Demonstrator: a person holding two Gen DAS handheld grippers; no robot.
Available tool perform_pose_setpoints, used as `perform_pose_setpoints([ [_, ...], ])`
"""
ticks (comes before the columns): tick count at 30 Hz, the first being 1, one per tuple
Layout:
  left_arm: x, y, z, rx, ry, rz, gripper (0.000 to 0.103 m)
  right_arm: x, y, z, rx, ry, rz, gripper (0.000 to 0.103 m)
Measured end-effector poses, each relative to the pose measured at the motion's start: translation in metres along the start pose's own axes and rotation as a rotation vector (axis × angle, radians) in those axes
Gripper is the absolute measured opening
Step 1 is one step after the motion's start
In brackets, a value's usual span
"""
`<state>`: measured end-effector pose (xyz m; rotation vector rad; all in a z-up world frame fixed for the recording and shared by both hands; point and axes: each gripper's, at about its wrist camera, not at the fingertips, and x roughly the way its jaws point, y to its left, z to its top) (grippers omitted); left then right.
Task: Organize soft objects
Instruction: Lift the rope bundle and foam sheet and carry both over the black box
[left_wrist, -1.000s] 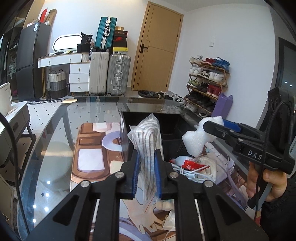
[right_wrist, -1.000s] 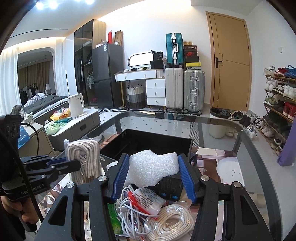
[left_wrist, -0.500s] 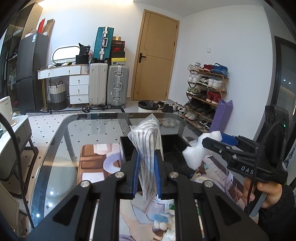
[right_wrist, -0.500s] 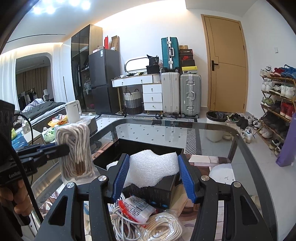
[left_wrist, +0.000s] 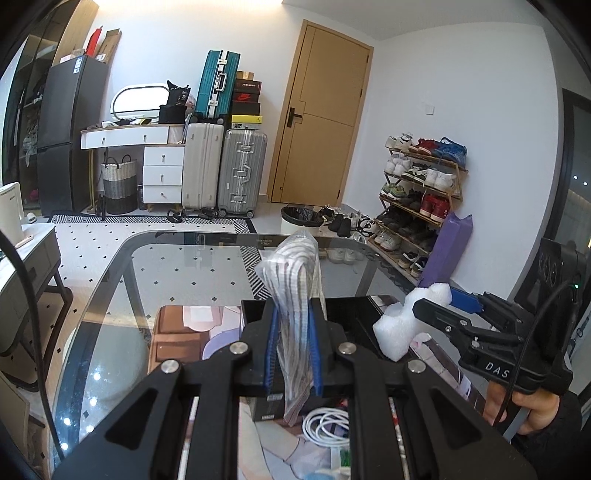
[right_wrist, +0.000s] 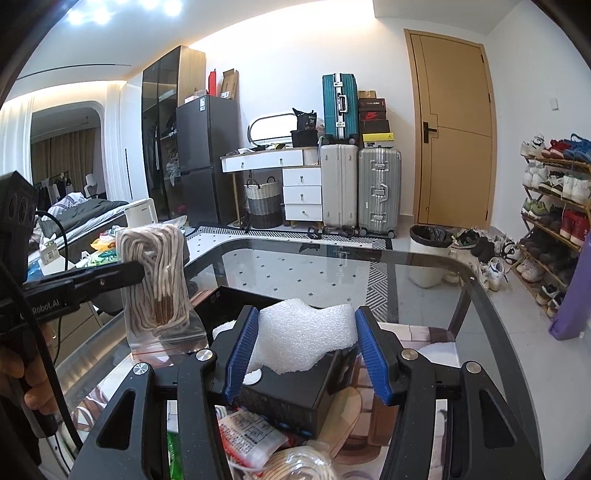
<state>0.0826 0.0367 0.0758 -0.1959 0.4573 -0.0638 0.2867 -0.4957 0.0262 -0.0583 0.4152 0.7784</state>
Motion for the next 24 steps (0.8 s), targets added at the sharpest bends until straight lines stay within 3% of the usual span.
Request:
perform_pose_setpoints([
  [24, 0.070, -0.013, -0.011, 0.028, 0.116, -0.002, 0.013, 0.058, 0.002, 0.002, -0.079, 0.108, 0.041, 0.055],
])
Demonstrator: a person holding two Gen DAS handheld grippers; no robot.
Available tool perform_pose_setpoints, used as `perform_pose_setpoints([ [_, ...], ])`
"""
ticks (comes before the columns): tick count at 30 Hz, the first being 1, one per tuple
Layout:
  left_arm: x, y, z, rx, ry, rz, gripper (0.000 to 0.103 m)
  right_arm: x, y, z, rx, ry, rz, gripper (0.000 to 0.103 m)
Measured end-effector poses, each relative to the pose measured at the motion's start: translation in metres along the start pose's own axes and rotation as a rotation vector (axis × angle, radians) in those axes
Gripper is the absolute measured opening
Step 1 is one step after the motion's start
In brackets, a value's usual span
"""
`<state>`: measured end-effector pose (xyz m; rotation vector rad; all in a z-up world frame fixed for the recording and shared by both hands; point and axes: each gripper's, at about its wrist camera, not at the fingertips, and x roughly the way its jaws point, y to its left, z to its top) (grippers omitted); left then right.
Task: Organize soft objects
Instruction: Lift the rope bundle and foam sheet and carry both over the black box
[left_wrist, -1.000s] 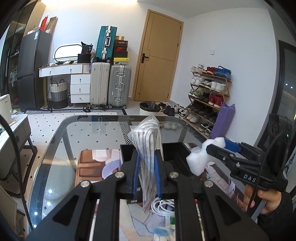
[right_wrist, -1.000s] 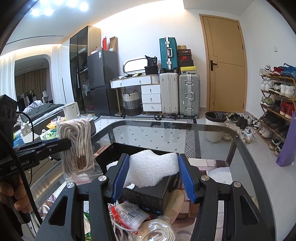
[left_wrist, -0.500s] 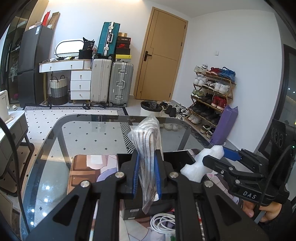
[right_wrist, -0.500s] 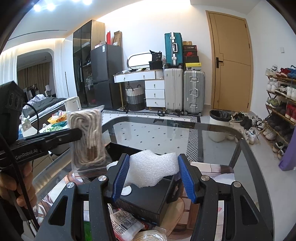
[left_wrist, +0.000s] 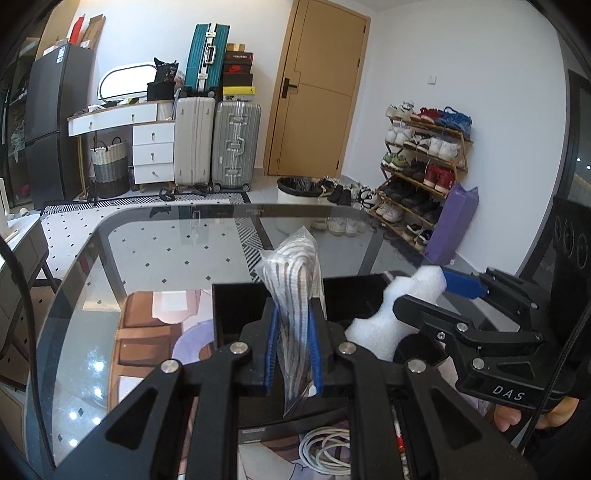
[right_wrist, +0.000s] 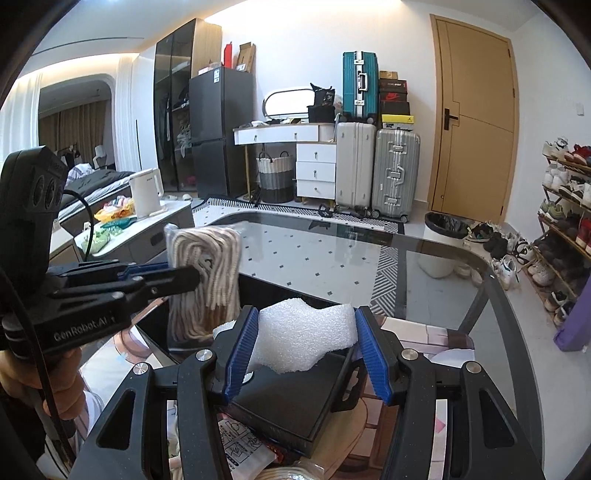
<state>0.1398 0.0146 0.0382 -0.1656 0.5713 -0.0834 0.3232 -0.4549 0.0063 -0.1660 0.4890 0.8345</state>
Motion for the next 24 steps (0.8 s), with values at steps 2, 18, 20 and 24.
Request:
perform_pose_setpoints([
  [2, 0.002, 0.000, -0.005, 0.005, 0.016, 0.002, 0.013, 0.005, 0.004, 0.001, -0.019, 0.010, 0.004, 0.055],
  [18, 0.005, 0.001, -0.022, 0.035, 0.104, 0.021, 0.014, 0.037, 0.022, -0.005, -0.076, 0.082, 0.044, 0.055],
  [20, 0.003, 0.001, -0.022, 0.038, 0.106, 0.025, 0.014, 0.038, 0.022, -0.007, -0.078, 0.087, 0.048, 0.055],
  [24, -0.001, 0.004, -0.022, 0.028, 0.116, 0.014, 0.017, 0.032, 0.021, -0.004, -0.068, 0.054, 0.049, 0.059],
])
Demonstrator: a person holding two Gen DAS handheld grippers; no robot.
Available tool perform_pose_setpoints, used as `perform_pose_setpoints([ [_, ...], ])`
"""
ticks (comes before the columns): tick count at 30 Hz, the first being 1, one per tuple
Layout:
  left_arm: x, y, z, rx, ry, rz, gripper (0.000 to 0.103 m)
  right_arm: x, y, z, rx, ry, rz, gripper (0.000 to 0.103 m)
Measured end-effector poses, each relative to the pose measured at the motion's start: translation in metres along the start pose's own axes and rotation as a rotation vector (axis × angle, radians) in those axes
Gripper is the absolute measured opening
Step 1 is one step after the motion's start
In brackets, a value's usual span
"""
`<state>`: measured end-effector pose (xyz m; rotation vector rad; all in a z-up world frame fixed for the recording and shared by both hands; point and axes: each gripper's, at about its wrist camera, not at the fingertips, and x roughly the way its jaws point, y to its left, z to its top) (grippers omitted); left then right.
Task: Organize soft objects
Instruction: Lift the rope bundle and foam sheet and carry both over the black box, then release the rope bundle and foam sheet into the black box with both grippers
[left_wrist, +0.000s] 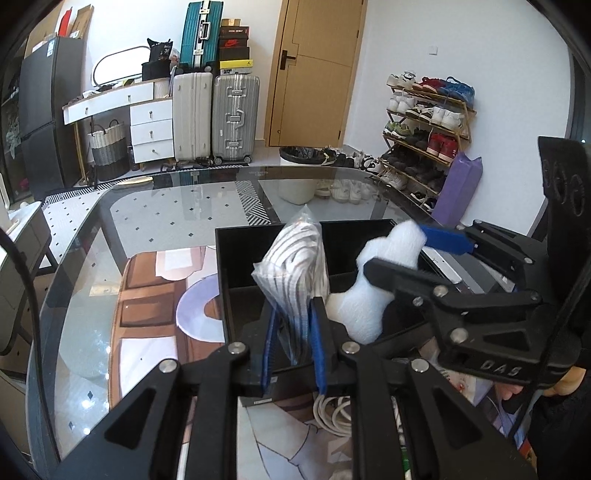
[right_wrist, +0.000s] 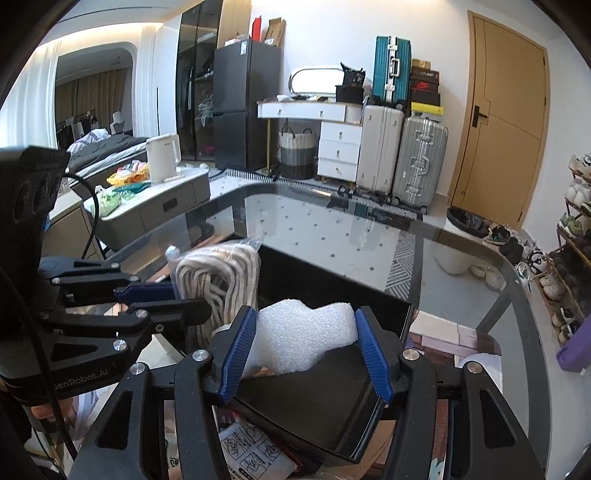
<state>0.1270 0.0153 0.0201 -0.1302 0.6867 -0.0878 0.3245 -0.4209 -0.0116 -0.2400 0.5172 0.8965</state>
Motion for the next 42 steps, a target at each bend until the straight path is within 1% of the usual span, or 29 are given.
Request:
perform_pose_setpoints([
  [2, -0.004, -0.001, -0.001, 0.010, 0.002, 0.006, 0.025, -0.007, -0.001, 0.001, 0.005, -0.018, -0.016, 0.066],
  [4, -0.010, -0.003, -0.001, 0.020, -0.013, 0.010, 0.041, -0.017, -0.003, 0.001, 0.008, -0.037, -0.022, 0.078],
  [7, -0.021, -0.004, -0.002, 0.031, -0.036, 0.008, 0.046, -0.032, -0.006, -0.003, 0.010, -0.055, -0.043, 0.084],
  [8, -0.024, -0.005, -0.002, 0.033, -0.039, 0.014, 0.047, -0.037, -0.007, -0.004, 0.016, -0.059, -0.052, 0.086],
  [10, -0.028, -0.006, -0.003, 0.041, -0.042, 0.033, 0.049, -0.045, -0.010, -0.008, 0.042, -0.068, -0.069, 0.093],
  [11, -0.030, -0.007, -0.005, 0.047, -0.042, 0.043, 0.050, -0.051, -0.013, -0.010, 0.062, -0.073, -0.074, 0.095],
  [12, -0.032, -0.007, -0.006, 0.052, -0.042, 0.050, 0.053, -0.056, -0.016, -0.014, 0.087, -0.081, -0.073, 0.099],
  [13, -0.033, -0.008, -0.008, 0.055, -0.043, 0.055, 0.059, -0.060, -0.018, -0.017, 0.102, -0.084, -0.069, 0.102],
  [14, -0.036, -0.009, -0.011, 0.060, -0.047, 0.067, 0.064, -0.065, -0.019, -0.021, 0.116, -0.086, -0.064, 0.102],
  [15, -0.039, -0.010, -0.015, 0.064, -0.053, 0.077, 0.076, -0.069, -0.020, -0.024, 0.126, -0.087, -0.061, 0.102],
  [16, -0.041, -0.009, -0.015, 0.065, -0.061, 0.082, 0.081, -0.073, -0.022, -0.027, 0.130, -0.086, -0.060, 0.102],
  [17, -0.044, -0.009, -0.017, 0.066, -0.071, 0.085, 0.082, -0.077, -0.020, -0.032, 0.132, -0.082, -0.060, 0.102],
  [18, -0.047, -0.010, -0.020, 0.066, -0.073, 0.088, 0.088, -0.081, -0.020, -0.036, 0.135, -0.076, -0.055, 0.102],
  [21, -0.056, -0.010, -0.027, 0.064, -0.093, 0.095, 0.098, -0.090, -0.018, -0.048, 0.135, -0.065, -0.048, 0.102],
  [23, -0.061, -0.011, -0.030, 0.064, -0.101, 0.093, 0.099, -0.098, -0.014, -0.055, 0.127, -0.060, -0.055, 0.102],
  [25, -0.065, -0.011, -0.034, 0.062, -0.102, 0.099, 0.103, -0.102, -0.011, -0.058, 0.118, -0.056, -0.060, 0.102],
  [31, -0.078, -0.009, -0.046, 0.060, -0.116, 0.094, 0.103, -0.113, -0.002, -0.072, 0.075, -0.022, -0.083, 0.102],
  [38, -0.083, -0.009, -0.054, 0.071, -0.105, 0.086, 0.103, -0.115, 0.001, -0.085, 0.072, 0.015, -0.088, 0.102],
  [42, -0.082, -0.011, -0.055, 0.072, -0.102, 0.078, 0.103, -0.111, 0.000, -0.084, 0.081, 0.028, -0.086, 0.102],
])
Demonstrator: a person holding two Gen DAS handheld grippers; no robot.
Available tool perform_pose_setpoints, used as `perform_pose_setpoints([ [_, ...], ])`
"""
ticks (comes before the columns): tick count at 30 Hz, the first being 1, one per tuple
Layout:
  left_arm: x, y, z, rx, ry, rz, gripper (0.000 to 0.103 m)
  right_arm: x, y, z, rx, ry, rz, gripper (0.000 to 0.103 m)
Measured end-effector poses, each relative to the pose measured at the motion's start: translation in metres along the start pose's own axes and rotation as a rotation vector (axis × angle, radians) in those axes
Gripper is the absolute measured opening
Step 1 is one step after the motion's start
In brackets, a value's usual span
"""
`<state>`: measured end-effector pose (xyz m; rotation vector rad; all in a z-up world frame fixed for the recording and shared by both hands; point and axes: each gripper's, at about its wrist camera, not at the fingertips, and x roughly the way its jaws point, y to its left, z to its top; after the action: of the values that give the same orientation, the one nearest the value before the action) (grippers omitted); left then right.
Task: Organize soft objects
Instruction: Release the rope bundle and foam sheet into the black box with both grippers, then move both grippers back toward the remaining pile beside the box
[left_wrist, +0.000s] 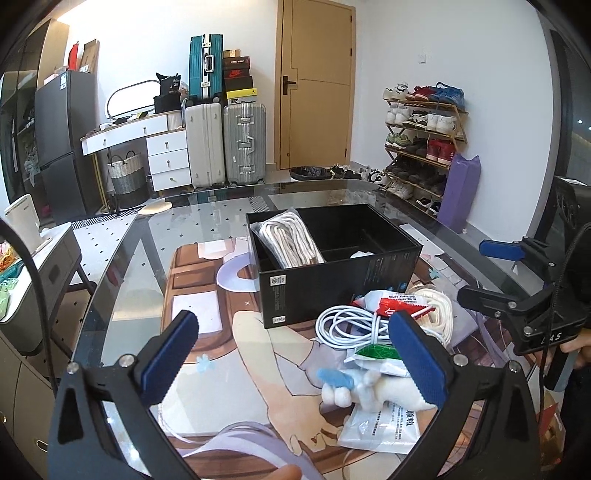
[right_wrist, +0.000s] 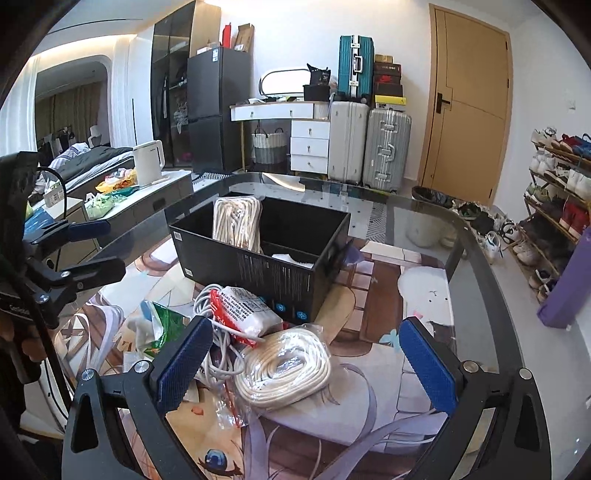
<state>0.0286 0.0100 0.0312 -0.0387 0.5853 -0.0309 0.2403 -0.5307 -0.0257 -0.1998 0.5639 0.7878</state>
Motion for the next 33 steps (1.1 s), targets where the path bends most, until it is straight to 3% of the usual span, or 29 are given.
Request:
perform_pose_setpoints([
  [7, 0.003, -0.006, -0.003, 0.021, 0.022, -0.013, 0.103, 0.003, 0.001, -0.002, 0.000, 0.016, 0.029, 0.102],
  [33, 0.014, -0.020, -0.013, 0.070, 0.110, -0.082, 0.103, 0.010, -0.019, -0.010, 0.024, 0.060, 0.013, 0.102],
])
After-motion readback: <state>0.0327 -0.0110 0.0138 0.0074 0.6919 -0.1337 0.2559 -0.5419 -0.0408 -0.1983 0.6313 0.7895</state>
